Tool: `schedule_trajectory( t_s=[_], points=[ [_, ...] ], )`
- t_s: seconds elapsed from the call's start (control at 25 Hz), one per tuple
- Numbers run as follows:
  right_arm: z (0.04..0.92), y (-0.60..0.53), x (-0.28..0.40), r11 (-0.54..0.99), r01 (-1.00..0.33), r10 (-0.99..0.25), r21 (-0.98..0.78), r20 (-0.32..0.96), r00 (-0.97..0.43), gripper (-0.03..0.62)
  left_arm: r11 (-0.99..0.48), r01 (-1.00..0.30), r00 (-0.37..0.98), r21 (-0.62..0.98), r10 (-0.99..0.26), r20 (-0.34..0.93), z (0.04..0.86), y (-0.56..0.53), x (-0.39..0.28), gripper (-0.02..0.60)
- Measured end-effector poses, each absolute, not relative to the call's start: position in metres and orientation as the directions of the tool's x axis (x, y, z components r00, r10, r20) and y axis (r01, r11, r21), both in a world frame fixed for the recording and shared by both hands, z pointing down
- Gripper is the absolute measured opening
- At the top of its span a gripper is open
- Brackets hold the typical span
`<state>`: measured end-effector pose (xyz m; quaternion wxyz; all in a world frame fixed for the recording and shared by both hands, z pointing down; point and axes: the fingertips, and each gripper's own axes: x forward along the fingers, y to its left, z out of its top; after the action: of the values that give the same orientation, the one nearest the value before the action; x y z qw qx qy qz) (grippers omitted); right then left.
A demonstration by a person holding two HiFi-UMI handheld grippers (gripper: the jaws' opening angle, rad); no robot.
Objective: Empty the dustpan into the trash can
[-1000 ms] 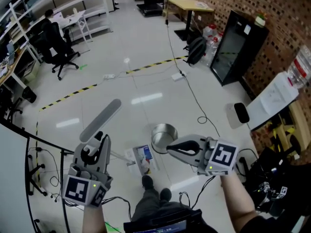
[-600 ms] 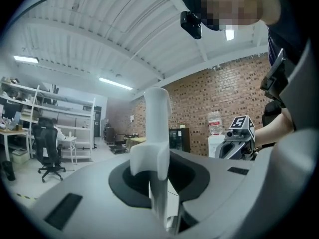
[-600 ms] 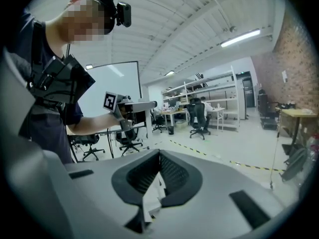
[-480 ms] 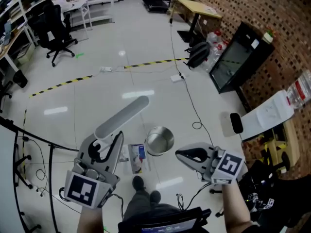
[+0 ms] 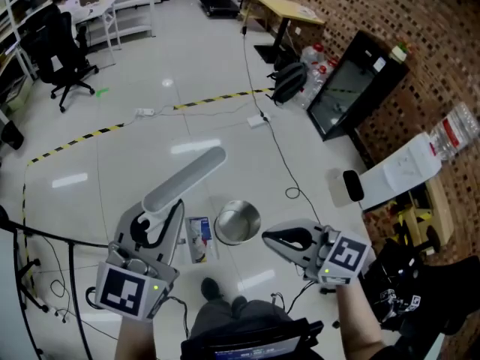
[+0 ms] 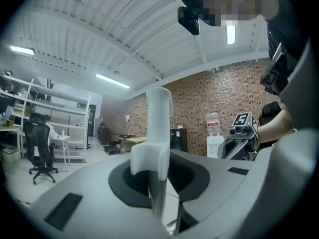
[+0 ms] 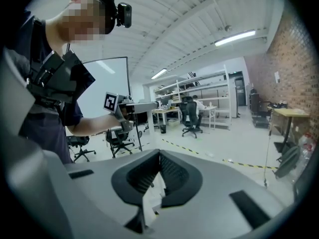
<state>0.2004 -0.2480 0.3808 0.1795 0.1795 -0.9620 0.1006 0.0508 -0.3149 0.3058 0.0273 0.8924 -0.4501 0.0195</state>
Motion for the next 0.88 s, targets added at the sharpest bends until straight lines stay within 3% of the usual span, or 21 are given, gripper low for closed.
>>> schedule_trajectory(
  t_s=[0.4, 0.88],
  points=[
    [0.38, -0.264, 0.203, 0.898, -0.42, -0.345, -0.131, 0.382, -0.857, 0.008, -0.612, -0.791, 0.612, -0.001, -0.79, 0.03, 0.292, -0.35, 0.052, 0.064],
    [0.393, -0.294, 0.256, 0.903, -0.385, -0.311, -0.192, 0.326, -0.893, 0.008, -0.602, -0.795, 0.602, -0.077, -0.798, 0.025, 0.264, -0.395, 0.104, 0.064]
  ],
)
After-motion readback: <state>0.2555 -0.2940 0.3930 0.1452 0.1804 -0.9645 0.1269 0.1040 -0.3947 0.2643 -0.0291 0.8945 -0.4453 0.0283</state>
